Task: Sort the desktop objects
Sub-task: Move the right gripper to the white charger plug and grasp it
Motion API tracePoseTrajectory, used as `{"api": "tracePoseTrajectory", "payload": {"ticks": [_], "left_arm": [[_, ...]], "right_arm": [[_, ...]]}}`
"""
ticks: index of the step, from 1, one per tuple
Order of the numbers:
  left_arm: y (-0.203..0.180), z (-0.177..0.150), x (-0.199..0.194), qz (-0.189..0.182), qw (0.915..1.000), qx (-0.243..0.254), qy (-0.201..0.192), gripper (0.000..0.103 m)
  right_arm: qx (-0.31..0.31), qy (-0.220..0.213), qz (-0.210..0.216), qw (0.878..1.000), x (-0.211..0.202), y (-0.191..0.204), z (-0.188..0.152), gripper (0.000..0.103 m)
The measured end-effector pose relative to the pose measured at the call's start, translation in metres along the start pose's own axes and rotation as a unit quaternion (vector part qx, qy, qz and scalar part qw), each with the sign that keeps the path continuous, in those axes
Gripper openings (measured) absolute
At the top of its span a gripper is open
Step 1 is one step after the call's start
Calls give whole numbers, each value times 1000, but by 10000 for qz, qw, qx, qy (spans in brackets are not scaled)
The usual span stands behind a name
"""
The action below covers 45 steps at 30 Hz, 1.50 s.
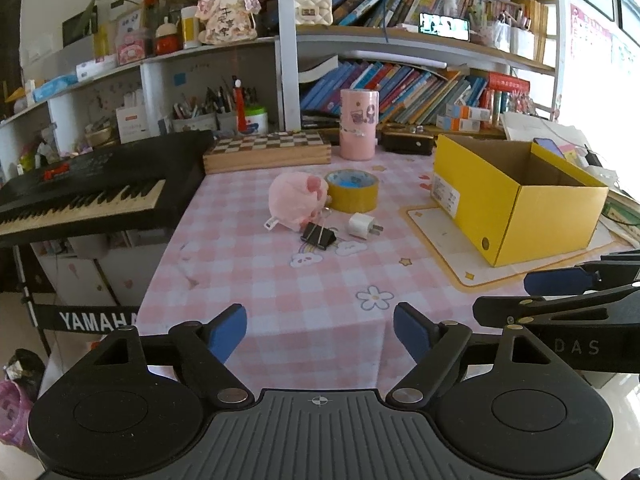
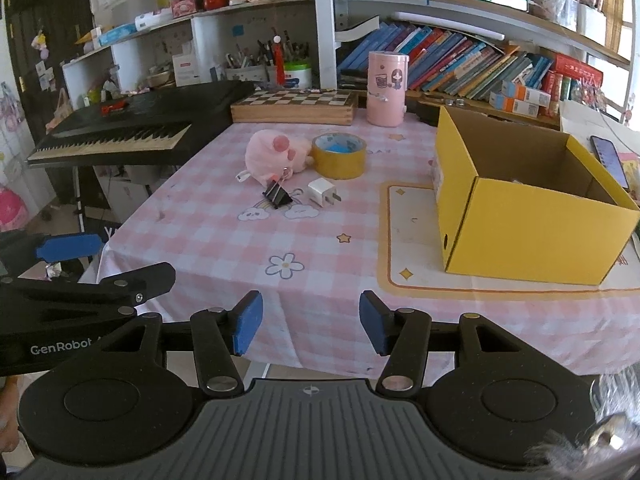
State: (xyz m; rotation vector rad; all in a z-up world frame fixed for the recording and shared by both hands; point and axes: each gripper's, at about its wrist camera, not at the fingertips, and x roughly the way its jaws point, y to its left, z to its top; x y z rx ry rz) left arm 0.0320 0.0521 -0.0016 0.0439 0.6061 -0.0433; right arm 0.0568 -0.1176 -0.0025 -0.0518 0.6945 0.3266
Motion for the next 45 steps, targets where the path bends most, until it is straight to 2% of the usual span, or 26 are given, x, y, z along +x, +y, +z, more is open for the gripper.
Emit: {"api": "tracePoseTrajectory", "payload": {"ticks": [12, 25, 45], "left_arm": [[7, 13, 33, 153, 9996, -81, 203, 87], [15, 44, 89, 360, 9979, -297, 442, 87], [30, 78, 145, 891, 9914, -543, 786, 87]], "right_arm": [[-22, 177, 134, 9998, 36, -8, 18, 53], [-166, 394, 391, 9983, 96, -28, 66, 55], [-449, 934, 887, 9907, 191, -41, 124, 60]]}}
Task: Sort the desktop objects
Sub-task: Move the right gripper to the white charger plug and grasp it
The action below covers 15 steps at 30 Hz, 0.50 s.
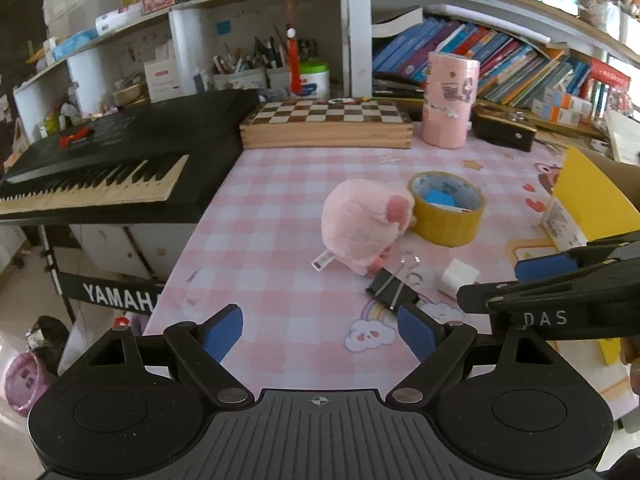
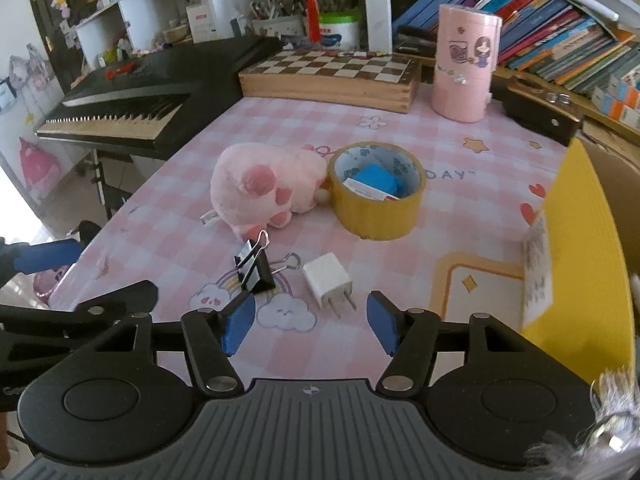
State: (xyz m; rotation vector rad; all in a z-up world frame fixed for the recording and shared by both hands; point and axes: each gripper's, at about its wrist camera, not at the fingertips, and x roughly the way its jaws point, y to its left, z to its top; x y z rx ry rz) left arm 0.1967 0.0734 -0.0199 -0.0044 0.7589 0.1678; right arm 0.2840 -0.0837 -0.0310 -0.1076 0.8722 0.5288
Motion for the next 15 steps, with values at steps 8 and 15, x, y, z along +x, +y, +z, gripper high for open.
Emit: {"api": "tracePoseTrajectory", "payload": {"ticks": [8, 15], "left_arm": [[-6, 7, 20, -120, 9997, 57, 223, 87], [-15, 11, 38, -362, 9983, 112, 434, 87]], "right_arm": [[-233, 510, 37, 9984, 42, -8, 14, 54], [-369, 638, 188, 9971, 59, -18, 18, 25]]}}
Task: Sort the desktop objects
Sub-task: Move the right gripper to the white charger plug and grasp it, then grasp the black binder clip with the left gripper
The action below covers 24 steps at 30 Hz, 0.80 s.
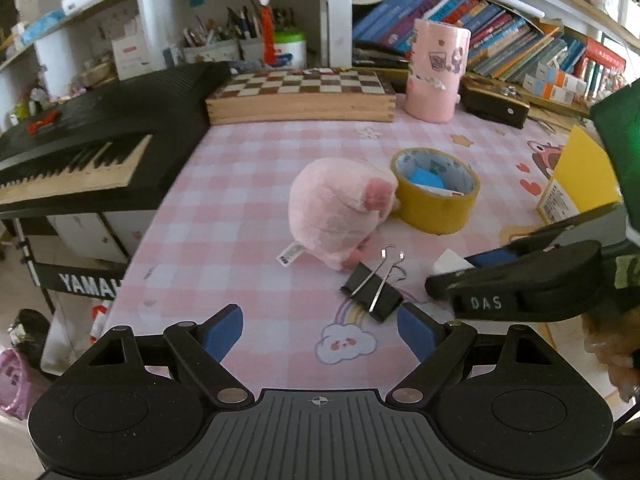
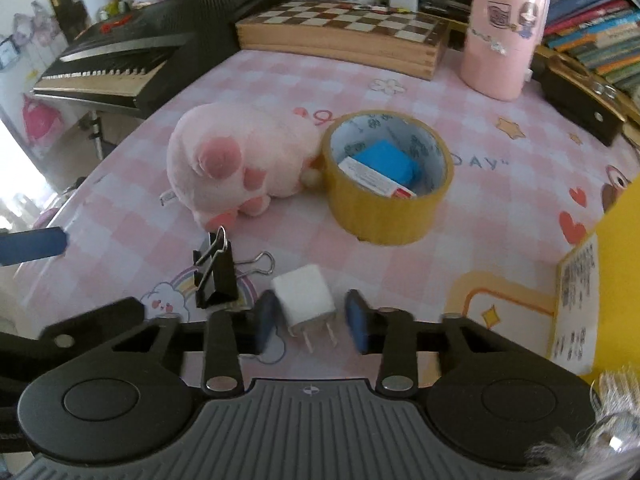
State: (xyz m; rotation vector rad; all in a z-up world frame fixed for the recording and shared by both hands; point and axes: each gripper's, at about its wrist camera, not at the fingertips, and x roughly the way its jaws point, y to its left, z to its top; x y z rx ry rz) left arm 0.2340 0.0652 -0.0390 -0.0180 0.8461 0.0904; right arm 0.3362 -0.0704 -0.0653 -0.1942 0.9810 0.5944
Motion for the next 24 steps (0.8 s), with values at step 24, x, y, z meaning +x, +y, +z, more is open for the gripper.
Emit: {"api": "tracePoseTrajectory", "payload": {"ticks": [24], "left_arm": [[-20, 18, 51, -797, 9938, 755, 147, 46]], "right_arm": [[418, -375, 284, 9980, -33, -27, 4, 25]]}}
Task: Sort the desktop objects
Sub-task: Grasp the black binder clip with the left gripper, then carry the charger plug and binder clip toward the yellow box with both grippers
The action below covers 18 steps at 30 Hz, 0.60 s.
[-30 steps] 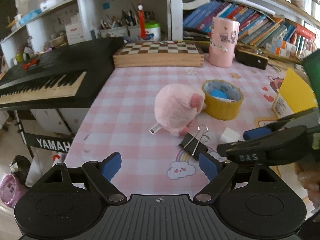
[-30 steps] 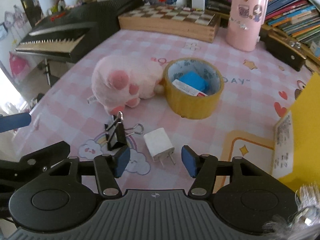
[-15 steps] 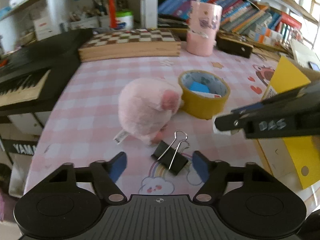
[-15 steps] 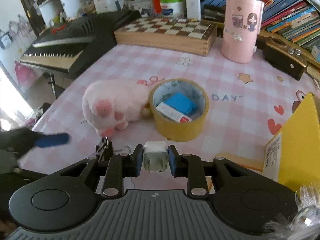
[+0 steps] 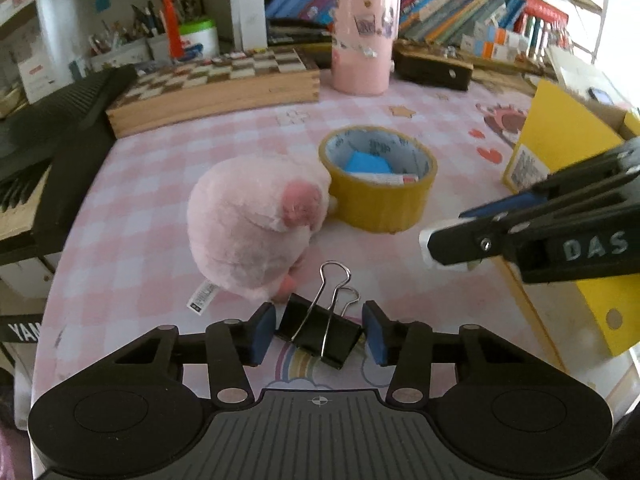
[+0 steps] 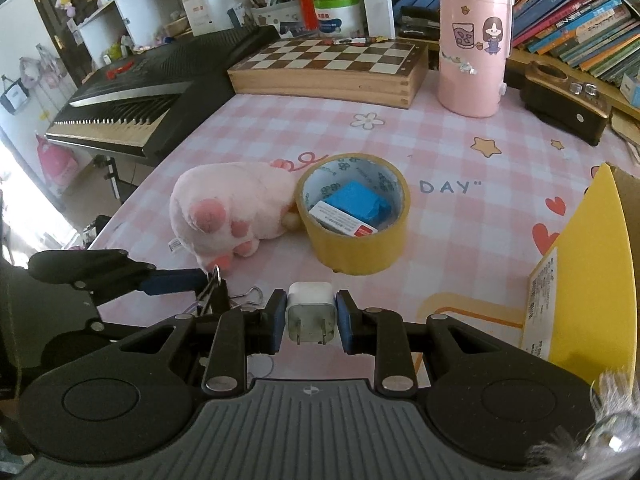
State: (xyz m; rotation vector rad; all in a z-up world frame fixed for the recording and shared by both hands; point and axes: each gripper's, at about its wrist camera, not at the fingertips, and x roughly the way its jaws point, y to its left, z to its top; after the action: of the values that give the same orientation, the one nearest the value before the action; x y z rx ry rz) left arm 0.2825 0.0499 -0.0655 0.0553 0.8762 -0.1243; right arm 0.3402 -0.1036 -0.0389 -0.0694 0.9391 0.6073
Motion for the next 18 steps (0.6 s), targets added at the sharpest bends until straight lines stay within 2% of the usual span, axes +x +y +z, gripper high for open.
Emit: {"api": "tracePoseTrajectory", "payload": {"ticks": [8, 18], "left_arm": [[-5, 2, -23, -107, 9998, -112, -135, 46], [6, 0, -66, -306, 9950, -723, -616, 46]], "right_arm": [[-14, -64, -53, 10000, -6, 1, -2, 25], [114, -226, -252, 9994, -32, 13, -18, 25]]}}
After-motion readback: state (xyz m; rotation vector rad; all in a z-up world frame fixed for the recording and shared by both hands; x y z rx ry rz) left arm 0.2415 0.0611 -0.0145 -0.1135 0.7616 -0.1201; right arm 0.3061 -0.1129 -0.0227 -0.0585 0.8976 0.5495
